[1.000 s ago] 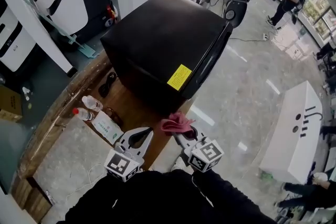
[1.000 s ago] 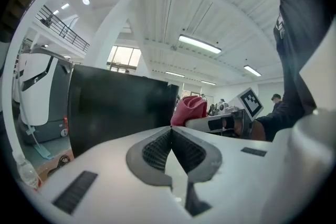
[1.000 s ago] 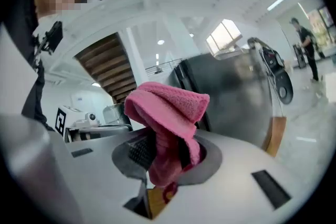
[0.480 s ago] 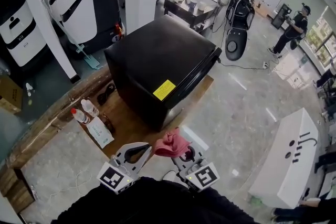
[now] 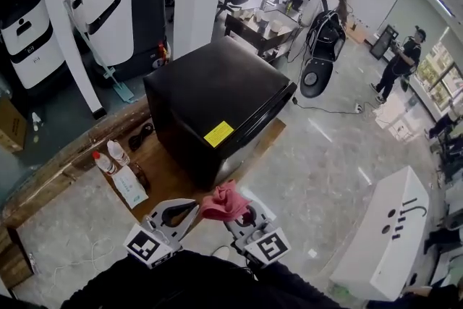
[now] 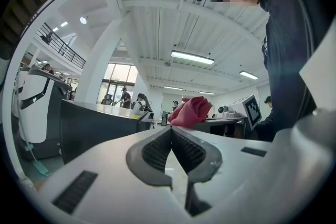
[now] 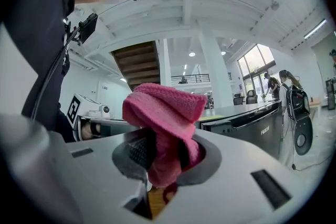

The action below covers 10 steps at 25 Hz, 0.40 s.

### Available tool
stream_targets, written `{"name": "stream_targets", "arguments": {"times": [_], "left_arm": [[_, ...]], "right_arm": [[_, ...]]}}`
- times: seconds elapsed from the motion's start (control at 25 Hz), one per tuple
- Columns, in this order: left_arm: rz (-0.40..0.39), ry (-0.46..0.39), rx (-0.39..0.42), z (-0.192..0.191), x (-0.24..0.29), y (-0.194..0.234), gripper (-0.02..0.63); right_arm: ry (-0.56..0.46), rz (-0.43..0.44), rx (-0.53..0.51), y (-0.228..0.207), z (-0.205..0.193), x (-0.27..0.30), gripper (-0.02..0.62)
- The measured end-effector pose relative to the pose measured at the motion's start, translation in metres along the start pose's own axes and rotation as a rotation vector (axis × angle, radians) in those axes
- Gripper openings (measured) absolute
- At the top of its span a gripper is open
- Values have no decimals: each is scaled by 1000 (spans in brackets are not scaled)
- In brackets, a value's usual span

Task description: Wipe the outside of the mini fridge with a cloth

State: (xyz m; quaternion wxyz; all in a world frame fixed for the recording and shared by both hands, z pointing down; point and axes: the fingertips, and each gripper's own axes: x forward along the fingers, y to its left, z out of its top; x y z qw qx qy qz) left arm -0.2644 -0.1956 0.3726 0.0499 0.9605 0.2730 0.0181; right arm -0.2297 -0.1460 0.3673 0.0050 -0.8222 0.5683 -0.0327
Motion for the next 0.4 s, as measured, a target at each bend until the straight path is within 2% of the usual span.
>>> {"name": "stream_targets", "arguments": {"times": [0.4], "left_arm": [[-24, 51, -14, -15, 6, -21, 6]], "right_arm": [[23, -21, -2, -1, -5, -24, 92]]}}
